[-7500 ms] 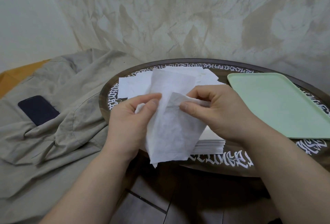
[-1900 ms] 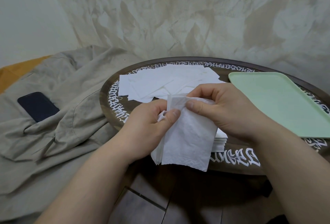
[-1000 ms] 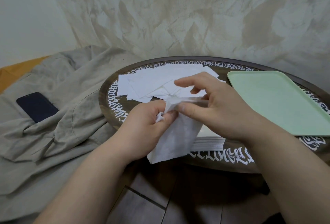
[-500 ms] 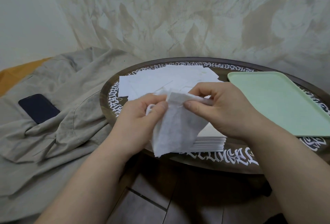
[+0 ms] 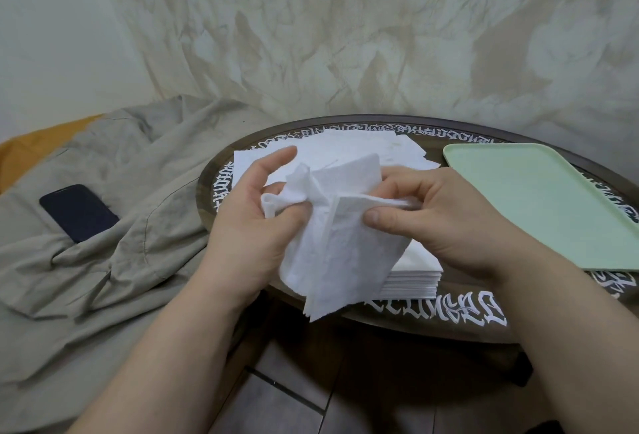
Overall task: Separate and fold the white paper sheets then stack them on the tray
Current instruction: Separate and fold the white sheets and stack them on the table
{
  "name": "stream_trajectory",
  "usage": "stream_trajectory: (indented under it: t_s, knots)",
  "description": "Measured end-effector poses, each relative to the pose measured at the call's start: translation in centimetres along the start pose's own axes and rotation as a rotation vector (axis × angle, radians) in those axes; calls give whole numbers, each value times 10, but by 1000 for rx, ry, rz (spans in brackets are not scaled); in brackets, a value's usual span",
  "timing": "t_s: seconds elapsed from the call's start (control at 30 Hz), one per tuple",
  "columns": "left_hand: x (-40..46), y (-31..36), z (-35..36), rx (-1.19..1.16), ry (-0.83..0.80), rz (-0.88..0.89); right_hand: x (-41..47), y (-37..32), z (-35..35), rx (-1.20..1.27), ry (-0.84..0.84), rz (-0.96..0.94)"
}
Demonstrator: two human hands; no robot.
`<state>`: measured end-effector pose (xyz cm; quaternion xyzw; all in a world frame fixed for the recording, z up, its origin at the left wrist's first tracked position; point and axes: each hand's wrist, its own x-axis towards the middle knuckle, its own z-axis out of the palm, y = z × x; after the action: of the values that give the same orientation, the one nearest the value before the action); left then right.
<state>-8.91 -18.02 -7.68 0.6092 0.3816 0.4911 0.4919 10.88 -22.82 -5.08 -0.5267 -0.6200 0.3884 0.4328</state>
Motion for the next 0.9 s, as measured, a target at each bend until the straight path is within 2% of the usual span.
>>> stream_trajectory:
  t_s: [0.1, 0.23, 0.3, 0.5, 0.67, 0.8, 0.9]
  knots:
    - [1, -2, 2, -41, 13, -32, -1, -2, 5, -16, -8, 25]
    - [4, -1, 0, -347, 44, -90, 3, 0, 4, 64, 126, 19]
    - [3, 3, 1, -411, 15, -125, 3, 2, 2, 145, 178, 15]
    - [1, 3, 7, -371, 72, -127, 3, 2, 3, 159, 145, 5]
    - [1, 7, 9, -437, 70, -164, 4, 4, 2, 213, 162, 33]
    - [0, 3, 8, -361, 2, -254, 4, 5, 3, 189, 132, 64]
    - [0, 1, 7, -245, -18, -222, 5, 7, 3, 90, 148, 37]
